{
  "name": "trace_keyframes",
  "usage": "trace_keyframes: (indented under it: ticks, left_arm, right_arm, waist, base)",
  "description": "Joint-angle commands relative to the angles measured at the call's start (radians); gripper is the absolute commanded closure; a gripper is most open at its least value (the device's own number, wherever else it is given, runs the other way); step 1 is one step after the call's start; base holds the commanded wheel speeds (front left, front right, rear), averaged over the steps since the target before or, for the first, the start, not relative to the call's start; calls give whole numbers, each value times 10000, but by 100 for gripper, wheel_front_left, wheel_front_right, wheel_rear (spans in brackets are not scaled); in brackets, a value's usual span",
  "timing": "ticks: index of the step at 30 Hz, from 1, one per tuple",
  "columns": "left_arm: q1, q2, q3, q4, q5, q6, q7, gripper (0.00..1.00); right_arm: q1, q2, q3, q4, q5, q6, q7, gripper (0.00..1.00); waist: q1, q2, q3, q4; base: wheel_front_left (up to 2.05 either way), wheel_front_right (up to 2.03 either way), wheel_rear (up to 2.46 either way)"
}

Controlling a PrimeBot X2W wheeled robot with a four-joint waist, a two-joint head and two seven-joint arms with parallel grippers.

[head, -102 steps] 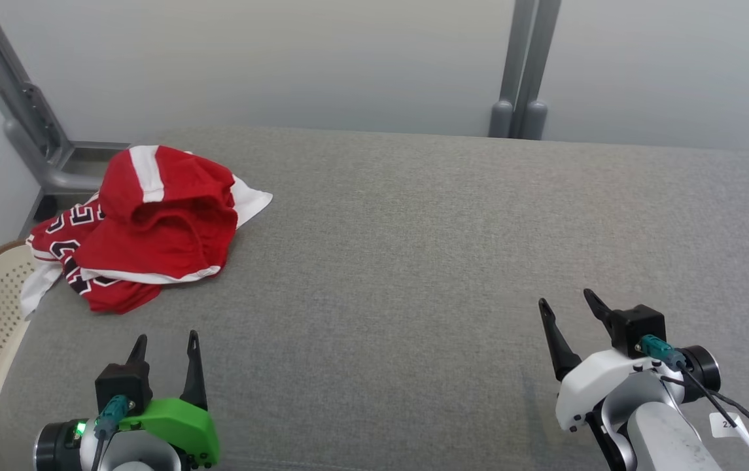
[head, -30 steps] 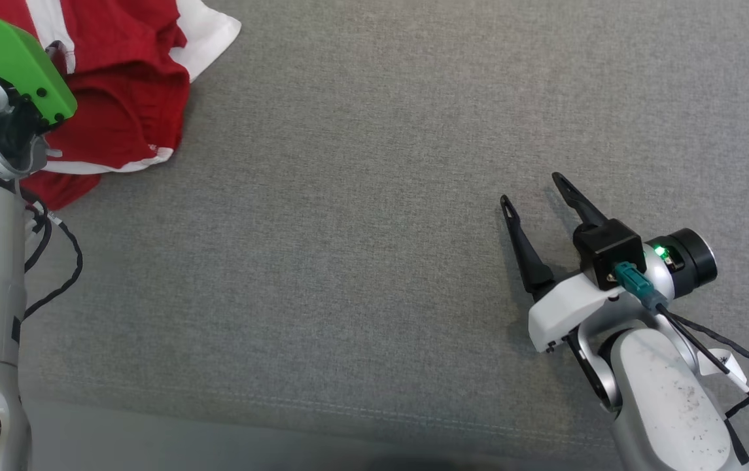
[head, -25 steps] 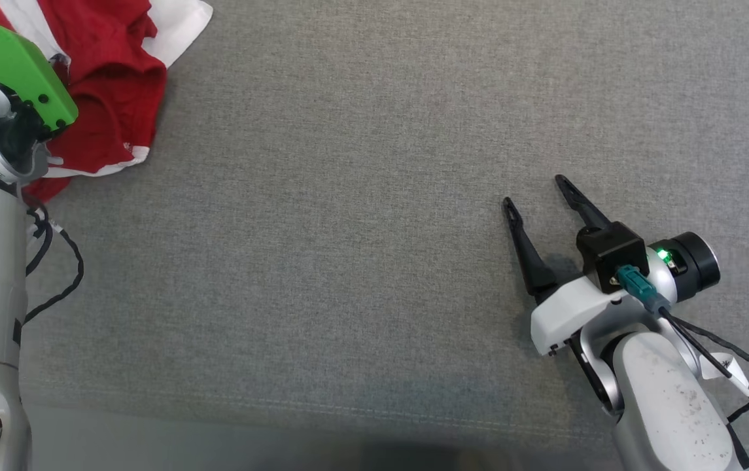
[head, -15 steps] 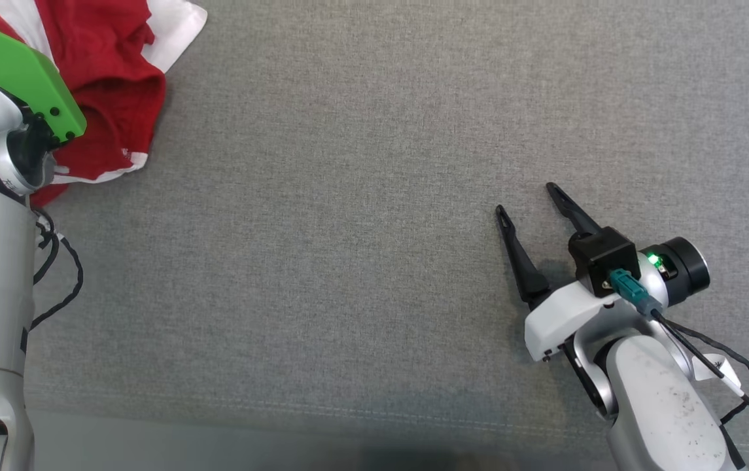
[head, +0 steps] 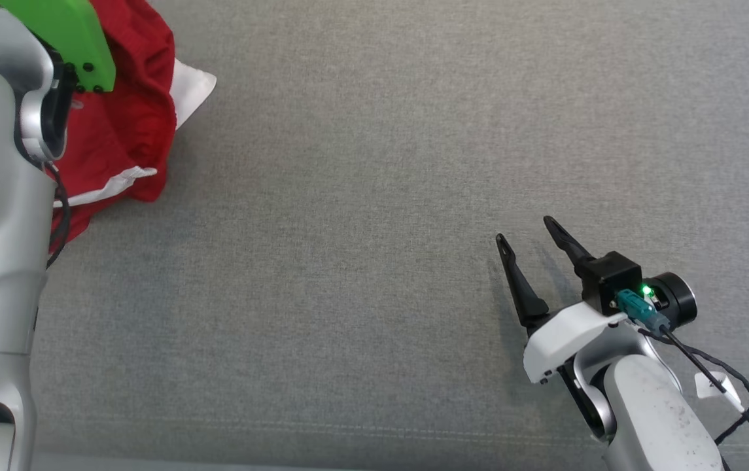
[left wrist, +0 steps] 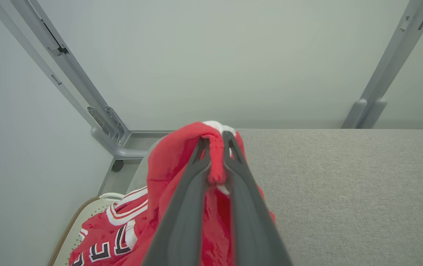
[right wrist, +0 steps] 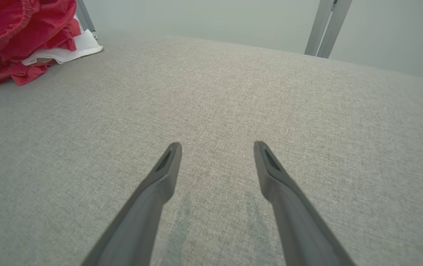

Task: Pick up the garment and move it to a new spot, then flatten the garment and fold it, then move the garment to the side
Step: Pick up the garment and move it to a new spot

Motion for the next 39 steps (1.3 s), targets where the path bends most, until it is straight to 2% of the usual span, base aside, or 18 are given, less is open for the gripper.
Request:
trace_keyframes:
  ticks: [1, 6, 10, 14, 18, 23, 30, 39]
  left_arm:
    - [-224, -124, -113, -203, 36, -127, -73, 100]
    - [-468, -479, -680, -828, 320, -297, -27, 100]
    - [-549, -982, -986, -1259, 208, -490, -119, 100]
    - [-603, -1710, -1105, -1570, -282, -892, -272, 100]
    - [-755, -2104, -1108, -1699, -650, -1096, -538, 100]
    - [-922, -2556, -1223, -1826, -1248, -1002, -1063, 100]
    - [-367, -2590, -1604, -1193, -1557, -534, -747, 100]
    - [864, -1673, -1554, 195, -1332, -30, -893, 100]
  right_arm:
    - [155, -25, -76, 116, 193, -5, -128, 0]
    - [281, -24, -25, 549, 767, -5, -435, 0]
    - [428, -24, 90, 893, 1035, -5, -586, 0]
    - [417, -22, 297, 1130, 1212, -5, -725, 0]
    - [356, -26, 422, 1250, 1334, -5, -815, 0]
    - [186, -21, 375, 1389, 1453, -5, -970, 0]
    - [-12, -18, 182, 1465, 1521, -5, -1151, 0]
    - [-302, -19, 144, 1453, 1351, -5, -1221, 0]
  waist:
    - [0, -1, -689, -577]
    - [0, -1, -1286, -1463]
    - [0, -1, -1573, -2072]
    - [0, -1, -1679, -2658]
    - [0, -1, -1630, -3046]
    - [0, -1, -1360, -3404]
    - [0, -1, -882, -3301]
    - [0, -1, -412, -2901]
  base:
    - [0, 0, 0]
    - [0, 0, 0]
    - [0, 0, 0]
    - [0, 0, 0]
    - [0, 0, 0]
    - [0, 0, 0]
    - [0, 0, 0]
    - [0, 0, 0]
